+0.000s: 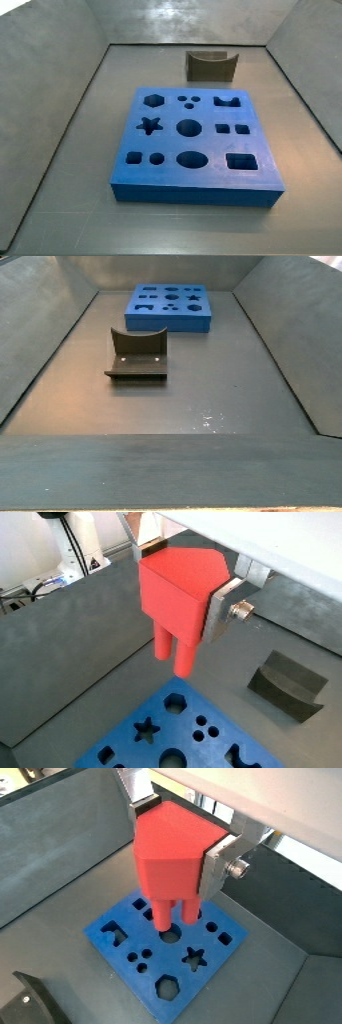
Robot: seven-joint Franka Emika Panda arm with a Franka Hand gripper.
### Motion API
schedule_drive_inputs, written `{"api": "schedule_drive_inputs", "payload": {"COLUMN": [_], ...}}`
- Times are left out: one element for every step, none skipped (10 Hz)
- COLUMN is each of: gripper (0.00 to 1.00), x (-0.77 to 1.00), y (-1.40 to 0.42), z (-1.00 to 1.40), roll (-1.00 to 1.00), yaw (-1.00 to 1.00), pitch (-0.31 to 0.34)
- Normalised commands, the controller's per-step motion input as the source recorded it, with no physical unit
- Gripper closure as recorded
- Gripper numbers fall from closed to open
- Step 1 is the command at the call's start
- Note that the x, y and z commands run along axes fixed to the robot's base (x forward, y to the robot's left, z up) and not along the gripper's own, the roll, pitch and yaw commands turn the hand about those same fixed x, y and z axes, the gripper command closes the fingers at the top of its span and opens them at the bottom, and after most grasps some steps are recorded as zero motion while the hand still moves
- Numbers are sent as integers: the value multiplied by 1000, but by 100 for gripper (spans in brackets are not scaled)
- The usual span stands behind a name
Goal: Pick up the 3 prong object. Move up. Rotate the 3 prong object. Place the 3 prong object on the fixture. Regrasp the 3 prong object. Move to above the board. Insert the 3 prong object.
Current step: Insert the 3 prong object.
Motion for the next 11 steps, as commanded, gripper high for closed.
{"api": "schedule_drive_inputs", "payload": {"gripper": [100, 100, 100, 100, 100, 100, 100, 100, 100, 100, 100], "x": [0, 0, 71, 109, 111, 129, 134, 66, 54, -29, 0], "y": [57, 109, 143, 194, 189, 169, 131, 69, 20, 0, 0], "z": [-351, -397, -380, -394, -443, -411, -420, -414, -20, 0, -120], "roll": [0, -66, -106, -166, -171, -157, -134, -117, -20, 0, 0], "yaw": [-317, -474, -503, -477, -477, -480, -429, -440, -74, 0, -340], "pitch": [80, 0, 0, 0, -23, -46, -23, -60, 0, 0, 0]}}
